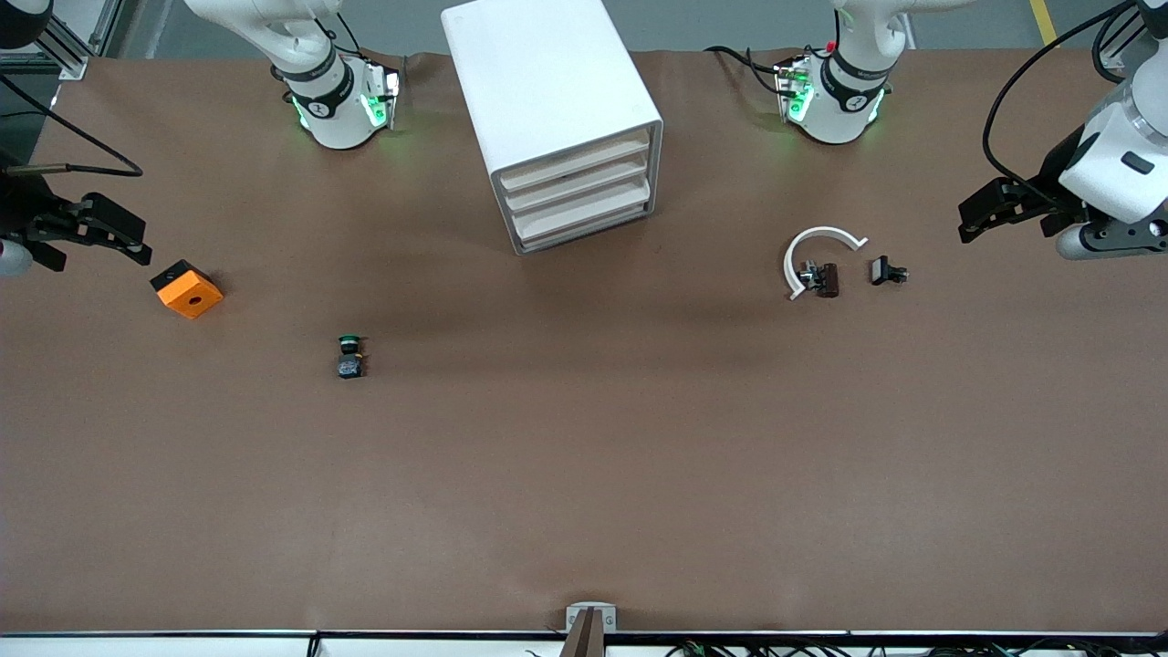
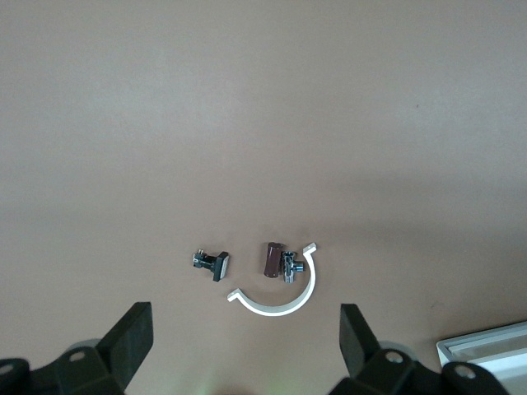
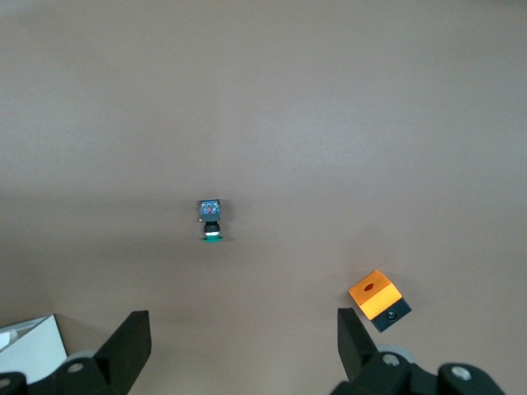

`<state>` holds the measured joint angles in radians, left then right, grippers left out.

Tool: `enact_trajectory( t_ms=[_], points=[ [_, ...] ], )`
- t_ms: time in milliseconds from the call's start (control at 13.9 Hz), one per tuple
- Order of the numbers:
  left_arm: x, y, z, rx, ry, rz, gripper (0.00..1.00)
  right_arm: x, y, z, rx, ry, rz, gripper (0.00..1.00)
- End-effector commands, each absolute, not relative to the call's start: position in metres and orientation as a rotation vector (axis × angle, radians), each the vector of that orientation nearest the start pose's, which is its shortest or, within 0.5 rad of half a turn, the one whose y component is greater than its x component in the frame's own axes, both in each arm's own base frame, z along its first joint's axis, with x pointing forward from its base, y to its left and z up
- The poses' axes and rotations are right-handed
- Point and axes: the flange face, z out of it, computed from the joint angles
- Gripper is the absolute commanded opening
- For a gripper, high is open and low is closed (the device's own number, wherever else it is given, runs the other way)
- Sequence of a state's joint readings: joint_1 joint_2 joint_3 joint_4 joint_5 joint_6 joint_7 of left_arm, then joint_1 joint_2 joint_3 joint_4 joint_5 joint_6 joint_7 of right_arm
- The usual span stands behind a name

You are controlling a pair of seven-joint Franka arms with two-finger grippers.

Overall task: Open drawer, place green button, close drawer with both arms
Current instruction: 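Move the right gripper toward the blue push button on the table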

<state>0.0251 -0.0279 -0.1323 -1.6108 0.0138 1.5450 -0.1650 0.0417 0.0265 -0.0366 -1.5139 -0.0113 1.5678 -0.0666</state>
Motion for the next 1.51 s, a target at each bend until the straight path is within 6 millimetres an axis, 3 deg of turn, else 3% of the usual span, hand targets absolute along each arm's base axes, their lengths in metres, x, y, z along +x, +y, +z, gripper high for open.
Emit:
enact_trajectory(
  t_ms=[0, 359, 430, 502, 574, 861, 932, 1148, 1435],
  points=[
    [0.541, -0.056, 0.624, -3.119, -0.091, 0.047, 1.0, 0.564, 0.0, 0.641, -3.165, -0.091, -0.053, 1.0],
    [0.542, -0.055, 0.624, -3.119, -0.089, 0.047, 1.0, 0.564, 0.002, 0.641, -3.164, -0.099, -0.05, 1.0],
    [0.549, -0.054, 0.612, -3.126, -0.094, 0.07, 1.0, 0.565, 0.004, 0.634, -3.164, -0.101, -0.024, 1.0],
    [0.561, -0.051, 0.6, -3.126, -0.098, 0.101, 1.0, 0.569, 0.005, 0.617, -3.164, -0.101, 0.046, 1.0],
    [0.571, -0.049, 0.607, -3.131, -0.106, 0.071, 1.0, 0.578, 0.006, 0.591, -3.16, -0.107, 0.143, 1.0],
    [0.584, -0.052, 0.574, -3.123, -0.098, 0.192, 1.0, 0.617, 0.017, 0.489, -3.14, -0.133, 0.334, 1.0],
    [0.585, -0.06, 0.567, -3.118, -0.081, 0.21, 1.0, 0.623, 0.021, 0.462, -3.135, -0.143, 0.343, 1.0],
    [0.6, -0.096, 0.517, -3.107, -0.033, 0.337, 1.0, 0.634, 0.041, 0.388, -3.143, -0.195, 0.252, 1.0],
    [0.611, -0.139, 0.462, -3.026, -0.379, 0.455, 1.0, 0.64, 0.058, 0.318, -3.114, -0.201, 0.235, 1.0]
  ],
)
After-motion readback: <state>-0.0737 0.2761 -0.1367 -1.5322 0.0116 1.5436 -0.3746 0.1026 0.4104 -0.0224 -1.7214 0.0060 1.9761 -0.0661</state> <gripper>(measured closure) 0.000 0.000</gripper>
